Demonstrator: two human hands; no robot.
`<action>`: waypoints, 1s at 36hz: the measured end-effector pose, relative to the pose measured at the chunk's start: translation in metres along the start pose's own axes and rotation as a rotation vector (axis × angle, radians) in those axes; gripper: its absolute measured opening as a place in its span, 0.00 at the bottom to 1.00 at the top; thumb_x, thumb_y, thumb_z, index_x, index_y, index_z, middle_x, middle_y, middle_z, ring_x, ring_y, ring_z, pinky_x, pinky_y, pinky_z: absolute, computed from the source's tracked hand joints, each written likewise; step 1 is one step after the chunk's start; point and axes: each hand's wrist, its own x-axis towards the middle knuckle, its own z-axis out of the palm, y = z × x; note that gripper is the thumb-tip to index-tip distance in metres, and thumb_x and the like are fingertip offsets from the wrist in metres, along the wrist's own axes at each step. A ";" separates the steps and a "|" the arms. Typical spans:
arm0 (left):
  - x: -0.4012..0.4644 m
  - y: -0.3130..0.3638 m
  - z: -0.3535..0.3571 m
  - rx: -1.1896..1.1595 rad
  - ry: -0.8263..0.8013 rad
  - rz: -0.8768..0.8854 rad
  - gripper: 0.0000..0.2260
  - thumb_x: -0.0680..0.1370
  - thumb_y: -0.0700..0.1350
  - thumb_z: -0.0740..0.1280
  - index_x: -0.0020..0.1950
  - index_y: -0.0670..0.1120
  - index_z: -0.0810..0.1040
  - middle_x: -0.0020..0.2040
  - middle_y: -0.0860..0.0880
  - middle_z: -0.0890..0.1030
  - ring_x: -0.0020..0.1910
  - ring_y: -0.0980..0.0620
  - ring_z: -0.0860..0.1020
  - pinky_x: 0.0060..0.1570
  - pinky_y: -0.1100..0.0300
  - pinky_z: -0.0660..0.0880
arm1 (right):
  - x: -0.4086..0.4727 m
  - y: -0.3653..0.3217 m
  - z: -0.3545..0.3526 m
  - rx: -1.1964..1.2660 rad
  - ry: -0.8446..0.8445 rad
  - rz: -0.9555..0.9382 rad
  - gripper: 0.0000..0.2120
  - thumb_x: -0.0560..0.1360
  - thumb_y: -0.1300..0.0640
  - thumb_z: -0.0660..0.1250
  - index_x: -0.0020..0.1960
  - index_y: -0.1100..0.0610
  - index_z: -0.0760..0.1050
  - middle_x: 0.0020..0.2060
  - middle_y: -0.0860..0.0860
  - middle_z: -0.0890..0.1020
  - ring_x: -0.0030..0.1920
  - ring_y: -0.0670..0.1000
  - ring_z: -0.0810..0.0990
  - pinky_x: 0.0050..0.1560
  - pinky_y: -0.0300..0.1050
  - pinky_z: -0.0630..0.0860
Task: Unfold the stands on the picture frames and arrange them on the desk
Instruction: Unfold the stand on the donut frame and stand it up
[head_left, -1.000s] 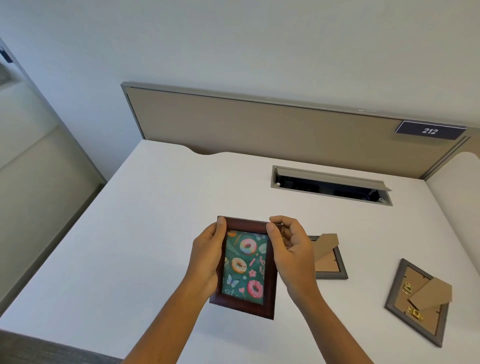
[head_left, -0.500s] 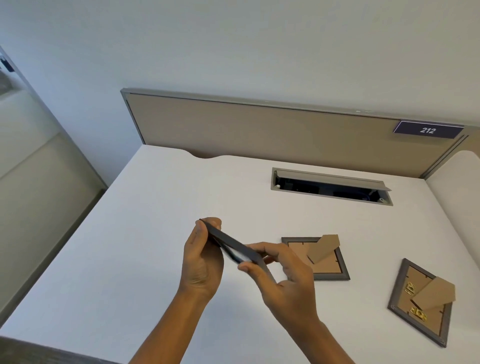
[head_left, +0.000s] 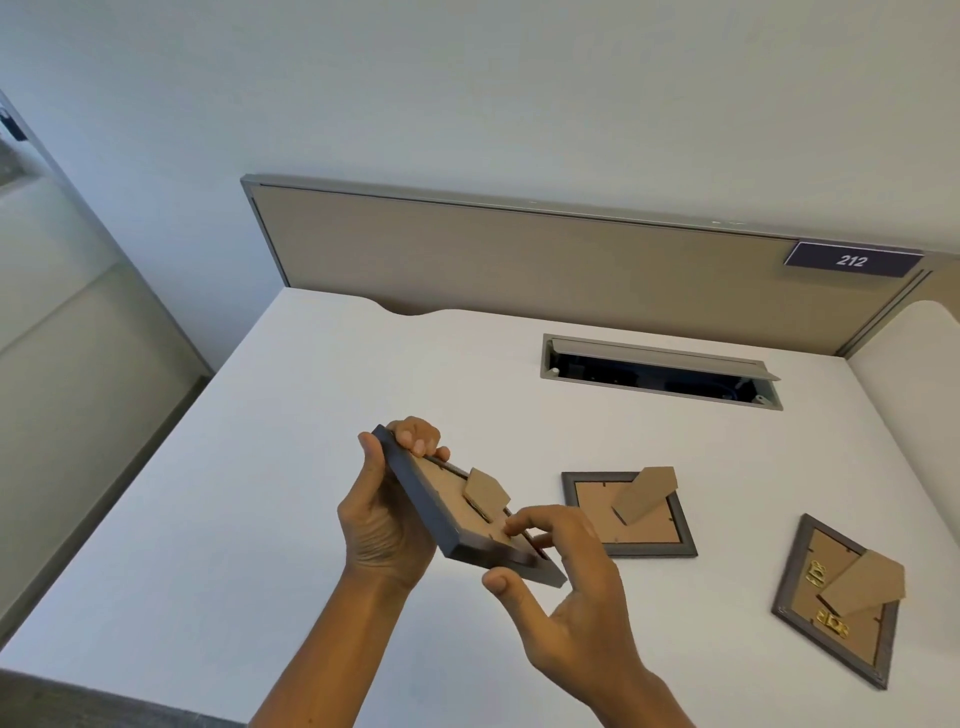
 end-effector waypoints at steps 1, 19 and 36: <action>0.000 0.001 0.001 -0.012 -0.002 0.000 0.17 0.76 0.61 0.74 0.49 0.47 0.79 0.44 0.49 0.78 0.44 0.49 0.79 0.60 0.50 0.74 | -0.001 0.001 0.000 -0.015 -0.003 -0.001 0.24 0.75 0.26 0.69 0.63 0.39 0.74 0.58 0.32 0.80 0.61 0.46 0.82 0.56 0.29 0.78; -0.004 0.009 0.005 -0.066 -0.005 -0.002 0.19 0.74 0.60 0.76 0.48 0.47 0.77 0.44 0.48 0.75 0.46 0.48 0.75 0.63 0.47 0.67 | -0.010 -0.010 0.004 0.024 -0.098 0.186 0.35 0.70 0.18 0.65 0.71 0.33 0.70 0.68 0.26 0.73 0.71 0.35 0.74 0.60 0.20 0.70; -0.007 0.000 0.006 0.051 0.005 -0.066 0.17 0.75 0.60 0.76 0.50 0.48 0.81 0.45 0.49 0.76 0.45 0.49 0.78 0.57 0.53 0.76 | -0.014 -0.010 -0.004 0.131 -0.063 0.291 0.40 0.65 0.17 0.69 0.75 0.24 0.66 0.67 0.28 0.77 0.68 0.37 0.77 0.57 0.20 0.72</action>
